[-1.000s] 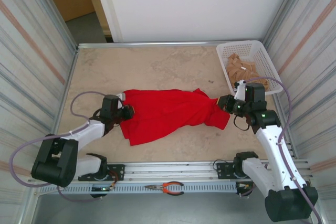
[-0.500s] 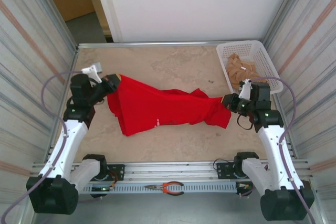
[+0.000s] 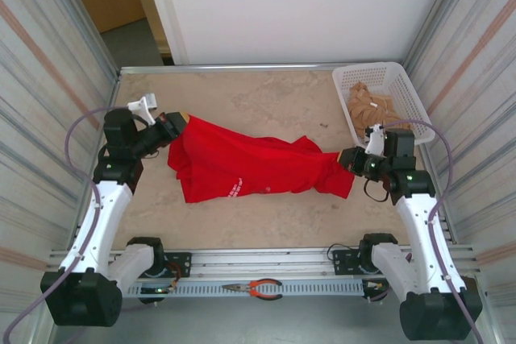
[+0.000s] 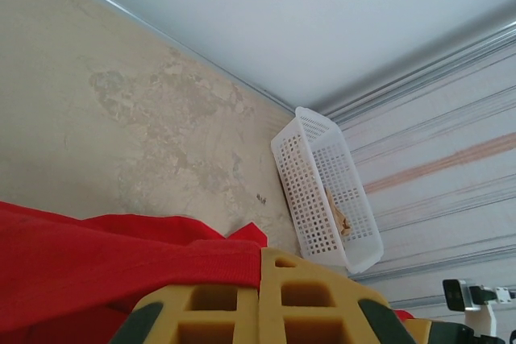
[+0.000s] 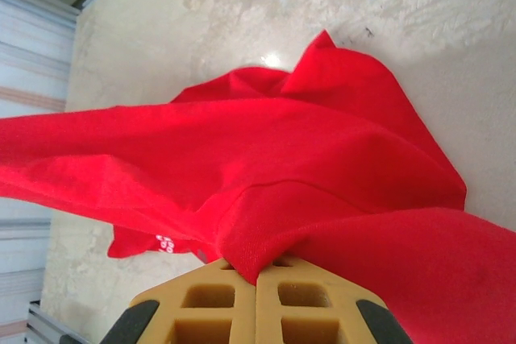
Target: Fold the inside-out t-shirt
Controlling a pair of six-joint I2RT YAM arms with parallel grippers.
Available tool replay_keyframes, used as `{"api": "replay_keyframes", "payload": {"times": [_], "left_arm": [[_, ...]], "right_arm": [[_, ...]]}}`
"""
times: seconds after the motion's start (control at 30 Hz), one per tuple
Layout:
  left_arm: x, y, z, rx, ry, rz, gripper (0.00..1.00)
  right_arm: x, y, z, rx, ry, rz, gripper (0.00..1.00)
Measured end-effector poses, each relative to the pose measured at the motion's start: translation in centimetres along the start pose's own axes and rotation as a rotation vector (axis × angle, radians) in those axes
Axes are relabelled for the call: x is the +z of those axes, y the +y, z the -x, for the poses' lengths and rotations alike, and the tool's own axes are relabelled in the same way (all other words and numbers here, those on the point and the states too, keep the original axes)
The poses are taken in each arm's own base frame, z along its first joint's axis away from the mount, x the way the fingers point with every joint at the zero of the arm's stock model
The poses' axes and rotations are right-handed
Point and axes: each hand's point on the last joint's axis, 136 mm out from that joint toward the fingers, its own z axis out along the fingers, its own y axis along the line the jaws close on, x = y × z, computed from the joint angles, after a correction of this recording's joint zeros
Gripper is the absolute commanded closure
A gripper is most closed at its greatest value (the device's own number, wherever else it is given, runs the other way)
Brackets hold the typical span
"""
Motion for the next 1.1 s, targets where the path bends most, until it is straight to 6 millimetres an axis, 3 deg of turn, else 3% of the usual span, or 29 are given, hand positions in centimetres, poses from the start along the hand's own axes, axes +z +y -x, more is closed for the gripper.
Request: {"api": "replay_keyframes", "payload": {"times": [0.13, 0.2, 0.3, 0.43, 0.63, 0.77, 0.9, 1.1], "left_arm": [[0.4, 1.7, -1.0, -0.030, 0.021, 0.037, 1.00], [0.8, 3.3, -1.7, -0.058, 0.041, 0.068, 1.00], [1.4, 5.6, -2.7, -0.103, 0.070, 0.118, 1.00], [1.5, 6.3, -2.8, -0.119, 0.077, 0.137, 1.00], [1.4, 6.4, -3.1, -0.125, 0.086, 0.144, 1.00], [1.4, 6.3, -3.0, -0.124, 0.085, 0.144, 1.00], [1.3, 6.3, -3.0, -0.123, 0.084, 0.143, 1.00], [1.1, 6.1, -3.0, -0.122, 0.082, 0.141, 1.00]], "right_arm": [[1.9, -2.6, -1.7, 0.056, 0.081, -0.070, 0.54], [2.5, -4.0, -2.1, 0.079, 0.104, -0.117, 0.47], [2.4, -5.0, -1.8, 0.087, 0.089, -0.165, 0.45], [1.7, -5.1, -1.8, 0.077, 0.064, -0.181, 0.45], [1.4, -2.6, -3.2, -0.014, 0.067, -0.166, 0.50], [2.7, -1.2, -5.4, -0.105, 0.126, -0.193, 0.57], [4.6, -1.9, -6.8, -0.134, 0.175, -0.291, 0.46], [7.5, -2.9, -6.8, -0.117, 0.168, -0.415, 0.47]]}}
